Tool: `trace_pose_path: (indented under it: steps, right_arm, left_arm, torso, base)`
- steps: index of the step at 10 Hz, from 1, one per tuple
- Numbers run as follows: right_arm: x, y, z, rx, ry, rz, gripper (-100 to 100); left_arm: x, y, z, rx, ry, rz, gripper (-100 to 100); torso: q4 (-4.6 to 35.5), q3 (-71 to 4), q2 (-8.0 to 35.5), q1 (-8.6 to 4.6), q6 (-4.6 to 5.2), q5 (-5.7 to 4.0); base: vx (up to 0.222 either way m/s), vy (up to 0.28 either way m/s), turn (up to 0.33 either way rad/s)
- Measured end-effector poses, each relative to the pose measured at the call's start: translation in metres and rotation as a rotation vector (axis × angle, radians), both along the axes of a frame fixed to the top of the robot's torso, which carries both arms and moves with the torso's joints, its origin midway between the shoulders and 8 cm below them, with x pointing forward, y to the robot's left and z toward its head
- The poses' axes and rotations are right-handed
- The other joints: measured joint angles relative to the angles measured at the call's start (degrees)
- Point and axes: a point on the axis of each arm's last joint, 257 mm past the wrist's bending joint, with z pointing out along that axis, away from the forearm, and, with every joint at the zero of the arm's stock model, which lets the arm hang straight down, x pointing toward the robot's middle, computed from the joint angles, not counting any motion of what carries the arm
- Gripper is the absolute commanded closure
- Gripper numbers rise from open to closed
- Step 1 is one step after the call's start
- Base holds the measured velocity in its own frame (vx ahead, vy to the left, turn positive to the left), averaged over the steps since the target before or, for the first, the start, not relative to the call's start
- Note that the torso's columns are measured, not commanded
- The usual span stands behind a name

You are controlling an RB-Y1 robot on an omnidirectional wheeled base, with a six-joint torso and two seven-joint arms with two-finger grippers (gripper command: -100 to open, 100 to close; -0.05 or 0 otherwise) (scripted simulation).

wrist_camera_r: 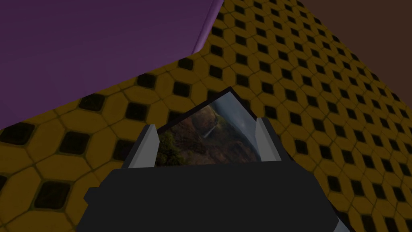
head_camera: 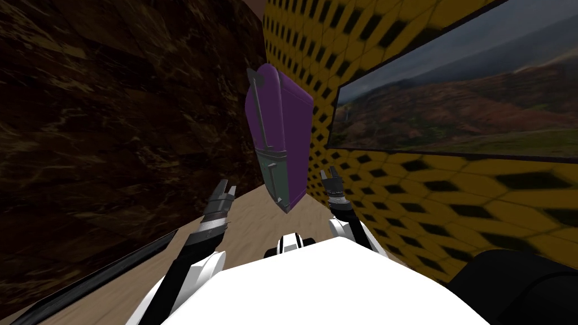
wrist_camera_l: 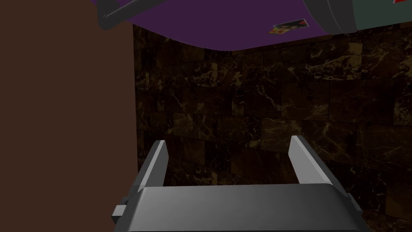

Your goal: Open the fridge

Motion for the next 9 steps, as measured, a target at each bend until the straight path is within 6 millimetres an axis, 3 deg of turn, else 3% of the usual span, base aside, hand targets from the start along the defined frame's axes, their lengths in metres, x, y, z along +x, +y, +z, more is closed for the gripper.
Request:
trace_pose_path:
  steps: [9]
  right_arm:
    - [0.0, 0.0, 0.0, 0.0, 0.0, 0.0, 0]
  left_arm:
    - [0.019, 0.039, -0.034, -0.076, 0.147, 0.077, -100]
  torso:
    - [-0.01, -0.03, -0.04, -0.1, 0.0, -0.04]
  base:
    - [0.14, -0.144, 0.072]
